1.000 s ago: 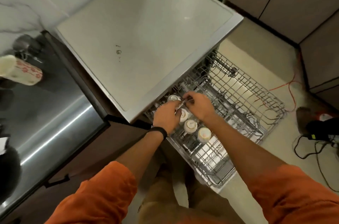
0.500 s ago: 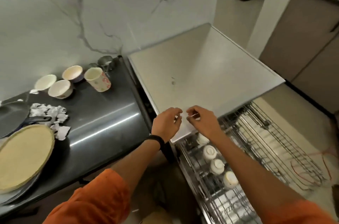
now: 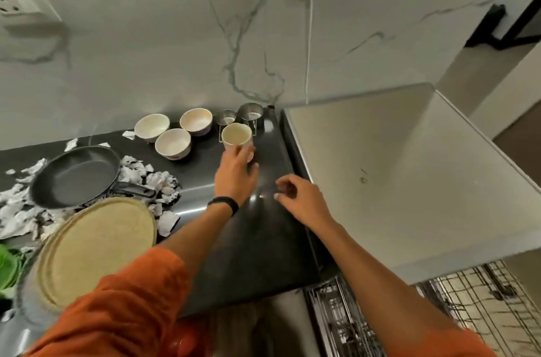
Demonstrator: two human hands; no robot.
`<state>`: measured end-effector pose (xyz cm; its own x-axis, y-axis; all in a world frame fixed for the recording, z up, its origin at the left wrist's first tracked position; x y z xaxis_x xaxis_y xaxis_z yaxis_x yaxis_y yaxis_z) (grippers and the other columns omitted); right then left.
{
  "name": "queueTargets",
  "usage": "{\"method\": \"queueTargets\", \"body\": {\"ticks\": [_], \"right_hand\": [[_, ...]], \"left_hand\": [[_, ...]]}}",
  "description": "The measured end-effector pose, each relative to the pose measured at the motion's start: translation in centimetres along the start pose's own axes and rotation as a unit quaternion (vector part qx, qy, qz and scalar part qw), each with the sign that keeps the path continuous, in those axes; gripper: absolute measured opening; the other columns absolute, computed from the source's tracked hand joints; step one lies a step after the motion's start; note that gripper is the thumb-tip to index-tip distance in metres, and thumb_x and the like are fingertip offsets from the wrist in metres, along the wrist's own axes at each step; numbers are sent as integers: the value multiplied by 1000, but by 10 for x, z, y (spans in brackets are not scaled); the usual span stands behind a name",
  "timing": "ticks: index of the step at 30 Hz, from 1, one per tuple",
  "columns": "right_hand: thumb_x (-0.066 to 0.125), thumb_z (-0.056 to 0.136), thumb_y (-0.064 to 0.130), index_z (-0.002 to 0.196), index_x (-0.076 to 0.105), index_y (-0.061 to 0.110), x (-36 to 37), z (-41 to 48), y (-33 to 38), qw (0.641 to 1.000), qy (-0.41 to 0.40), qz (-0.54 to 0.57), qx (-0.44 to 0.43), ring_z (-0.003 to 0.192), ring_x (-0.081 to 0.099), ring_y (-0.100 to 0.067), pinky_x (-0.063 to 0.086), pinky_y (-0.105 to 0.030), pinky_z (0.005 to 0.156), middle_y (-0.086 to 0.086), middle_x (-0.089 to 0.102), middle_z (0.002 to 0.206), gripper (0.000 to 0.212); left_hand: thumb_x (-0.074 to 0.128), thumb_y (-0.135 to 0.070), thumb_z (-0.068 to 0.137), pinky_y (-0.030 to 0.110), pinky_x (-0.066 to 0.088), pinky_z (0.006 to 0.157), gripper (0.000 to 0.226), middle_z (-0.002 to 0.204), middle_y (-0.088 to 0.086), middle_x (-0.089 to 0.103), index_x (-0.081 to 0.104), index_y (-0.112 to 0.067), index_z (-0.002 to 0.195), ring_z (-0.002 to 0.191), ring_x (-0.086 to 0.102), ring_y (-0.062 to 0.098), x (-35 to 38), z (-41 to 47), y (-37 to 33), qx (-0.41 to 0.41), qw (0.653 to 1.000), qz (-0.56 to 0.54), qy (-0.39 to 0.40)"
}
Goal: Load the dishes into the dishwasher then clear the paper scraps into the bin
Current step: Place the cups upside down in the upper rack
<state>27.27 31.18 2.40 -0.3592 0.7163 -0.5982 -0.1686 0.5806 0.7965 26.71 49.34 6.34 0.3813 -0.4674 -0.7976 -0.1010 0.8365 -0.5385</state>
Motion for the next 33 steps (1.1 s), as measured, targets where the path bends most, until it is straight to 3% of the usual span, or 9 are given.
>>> {"method": "queueTargets", "body": {"ticks": [4,9,12,15,18,20,24,28,33], "right_hand": [[76,87,27,111,66,30,18,29,18,1000,11,19,0,92,64,0,55,-26,89,17,68,100,26],[75,88,24,116,64,29,28,47,22,1000,12,20,14,89,63,-2,56,-27,87,15,65,102,30],[77,87,26,133,53,31,29,52,19,1000,4,12,22,95,62,-4,56,-31,91,9,59,122,52],[82,81,34,149,33,35,25,51,14,999,-10,28,39,120,56,-16,52,-39,101,0,41,148,84],[84,78,41,156,19,35,13,39,7,998,-19,42,47,140,41,-25,43,-49,111,-3,27,159,102],[84,76,43,156,18,34,2,25,-4,997,-30,50,58,141,39,-26,42,-51,113,-3,31,158,103],[83,67,59,143,33,39,-43,-19,-40,991,-83,73,70,120,58,-16,55,-46,99,7,54,137,93],[89,64,50,140,40,31,-104,-93,-82,982,-150,81,79,110,61,-10,56,-30,89,10,59,129,93],[86,67,51,137,42,29,-161,-199,-161,959,-221,87,155,104,59,-11,53,-30,85,4,56,124,85]], "left_hand": [[72,-19,78,49,49,91,47,133,15,50,61,-15,124,122,43,39,-9,50,46,-35,995,86,-19],[71,-17,88,52,43,105,17,143,17,44,66,-8,102,135,36,39,10,58,64,-41,998,37,29],[69,-17,92,45,48,101,11,146,13,39,60,-10,95,128,45,36,13,47,48,15,999,-4,32],[65,-26,95,42,54,92,16,137,7,41,57,-11,97,113,53,26,12,31,21,74,996,-25,35],[60,-28,99,36,53,89,20,130,1,41,58,-9,105,103,52,16,16,12,-14,111,990,-69,53],[57,-27,101,34,53,88,19,127,-3,38,56,-10,110,99,51,12,24,-1,-41,116,985,-106,77],[50,-27,104,37,54,82,14,121,-7,38,50,-13,107,90,53,11,53,-27,-105,129,970,-163,127],[45,-30,106,34,51,81,20,115,-3,43,50,-11,107,88,52,10,94,-63,-170,132,957,-194,173],[51,-32,104,22,46,73,18,111,0,50,51,-15,109,90,57,16,159,-136,-258,168,925,-215,263]]}}
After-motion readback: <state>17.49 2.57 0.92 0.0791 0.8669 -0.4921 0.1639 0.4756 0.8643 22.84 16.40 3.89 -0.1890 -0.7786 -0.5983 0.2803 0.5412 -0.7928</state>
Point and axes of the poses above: each hand's wrist, its own z-axis towards the middle knuckle, its own x-axis out of the palm, y = z × x, the point moved 10 cm from there along z, towards the middle knuckle
